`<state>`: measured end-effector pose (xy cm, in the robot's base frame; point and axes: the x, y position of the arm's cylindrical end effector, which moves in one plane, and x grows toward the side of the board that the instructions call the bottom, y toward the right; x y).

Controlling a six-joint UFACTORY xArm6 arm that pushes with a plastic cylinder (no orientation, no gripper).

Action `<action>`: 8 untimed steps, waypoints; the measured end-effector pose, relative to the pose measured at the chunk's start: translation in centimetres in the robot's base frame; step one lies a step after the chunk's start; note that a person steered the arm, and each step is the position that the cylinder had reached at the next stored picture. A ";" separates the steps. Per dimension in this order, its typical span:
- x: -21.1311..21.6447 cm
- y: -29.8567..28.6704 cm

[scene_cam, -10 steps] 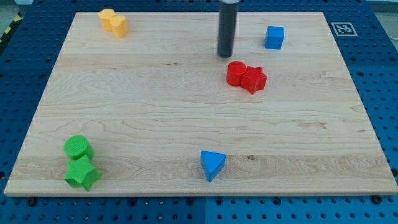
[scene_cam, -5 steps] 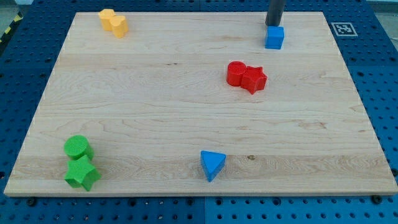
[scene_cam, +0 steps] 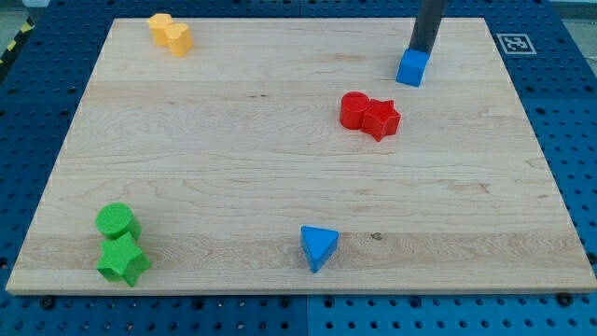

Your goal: Place the blue cube top of the blue triangle

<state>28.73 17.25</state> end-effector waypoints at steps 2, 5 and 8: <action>1.6 -1.0; 4.0 -1.8; 7.4 -1.9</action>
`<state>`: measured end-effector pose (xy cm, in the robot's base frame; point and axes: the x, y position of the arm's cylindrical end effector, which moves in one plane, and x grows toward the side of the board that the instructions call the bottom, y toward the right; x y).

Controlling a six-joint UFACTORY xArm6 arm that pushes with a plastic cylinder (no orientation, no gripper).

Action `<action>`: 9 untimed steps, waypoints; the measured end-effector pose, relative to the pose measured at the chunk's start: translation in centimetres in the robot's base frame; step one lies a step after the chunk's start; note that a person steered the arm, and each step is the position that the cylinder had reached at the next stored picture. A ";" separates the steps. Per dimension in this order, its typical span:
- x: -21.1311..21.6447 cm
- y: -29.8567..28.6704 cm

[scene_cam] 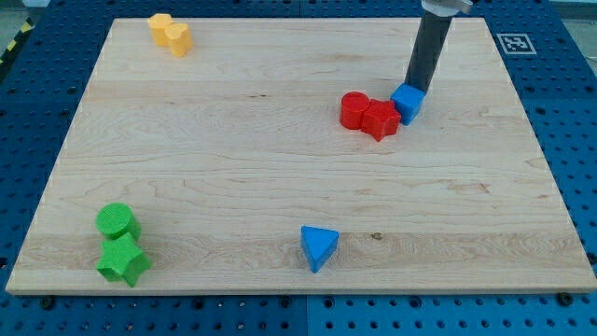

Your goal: Place the blue cube top of the blue triangle

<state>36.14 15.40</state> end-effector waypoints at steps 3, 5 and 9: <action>7.2 -4.1; 13.5 -5.1; 19.5 -1.1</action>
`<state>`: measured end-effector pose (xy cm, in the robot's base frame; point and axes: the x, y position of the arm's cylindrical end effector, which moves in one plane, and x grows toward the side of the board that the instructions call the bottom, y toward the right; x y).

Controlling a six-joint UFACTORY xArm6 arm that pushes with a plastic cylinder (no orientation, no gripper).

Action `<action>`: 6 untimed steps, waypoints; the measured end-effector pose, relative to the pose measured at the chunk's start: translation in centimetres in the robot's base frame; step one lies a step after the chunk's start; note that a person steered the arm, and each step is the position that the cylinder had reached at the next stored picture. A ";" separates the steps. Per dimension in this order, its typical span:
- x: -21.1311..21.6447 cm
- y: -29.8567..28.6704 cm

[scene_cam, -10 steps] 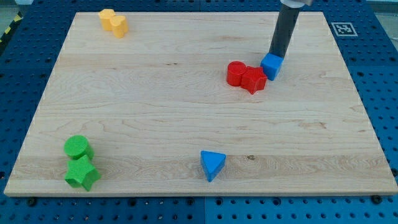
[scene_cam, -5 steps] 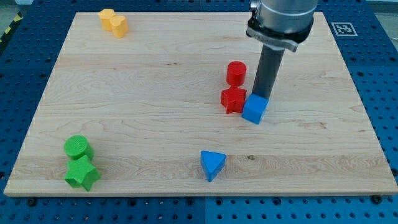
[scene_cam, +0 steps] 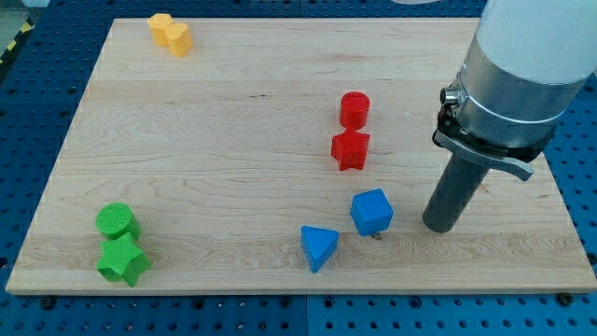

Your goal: Place the blue cube top of the blue triangle

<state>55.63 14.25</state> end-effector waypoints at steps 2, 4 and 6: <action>-2.2 -5.8; -2.2 -8.7; -4.1 -9.5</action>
<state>51.56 4.78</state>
